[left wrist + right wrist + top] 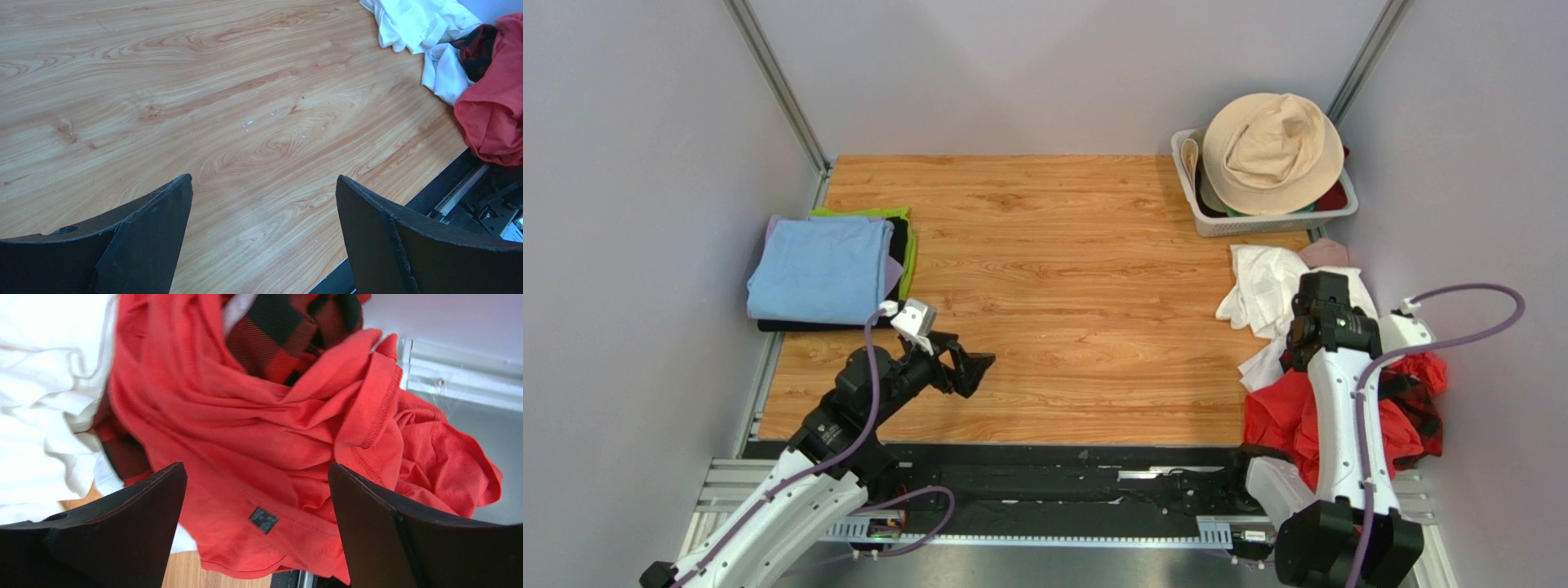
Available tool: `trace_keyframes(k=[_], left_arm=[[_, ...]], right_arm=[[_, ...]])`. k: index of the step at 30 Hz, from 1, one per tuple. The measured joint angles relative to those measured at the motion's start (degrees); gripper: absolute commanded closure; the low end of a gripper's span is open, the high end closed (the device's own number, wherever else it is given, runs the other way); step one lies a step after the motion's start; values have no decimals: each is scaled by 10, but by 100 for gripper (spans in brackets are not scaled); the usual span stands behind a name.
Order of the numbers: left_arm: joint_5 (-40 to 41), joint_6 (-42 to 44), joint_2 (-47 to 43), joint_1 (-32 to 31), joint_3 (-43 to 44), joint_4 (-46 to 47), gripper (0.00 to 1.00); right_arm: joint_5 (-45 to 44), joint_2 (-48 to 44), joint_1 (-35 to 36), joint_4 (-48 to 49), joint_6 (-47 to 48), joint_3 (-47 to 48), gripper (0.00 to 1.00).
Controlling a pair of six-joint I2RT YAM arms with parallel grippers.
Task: Fold and stack the mixed laundry pile
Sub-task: Pick up the tank top from the corner of the board, then flatten out the tank top at the center of the board.
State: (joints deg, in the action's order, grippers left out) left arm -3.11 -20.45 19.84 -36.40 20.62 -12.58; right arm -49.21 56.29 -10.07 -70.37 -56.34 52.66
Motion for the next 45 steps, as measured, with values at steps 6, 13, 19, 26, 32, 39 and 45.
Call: trace_keyframes(k=[6,13,19,26,32,39,45], left_arm=[[0,0,5,0,0,0,6],[0,0,5,0,0,0,6],[0,0,12,0,0,1,6],[0,0,19,0,0,5,7],[0,0,19,0,0,5,7],[2,1,2,0,0,4,7],[2,1,-3,0,0,5,5]], right_arm=[[56,4,-64,44,44,-25,100],[106,3,-70,64,67,-12,100],[194,-20,-56,80,120,156,100],[372,6,140,200,175,319,100],[455,224,393,236,251,612,100],[517,397,461,245,300,883,100],[485,279,370,323,289,745,100]])
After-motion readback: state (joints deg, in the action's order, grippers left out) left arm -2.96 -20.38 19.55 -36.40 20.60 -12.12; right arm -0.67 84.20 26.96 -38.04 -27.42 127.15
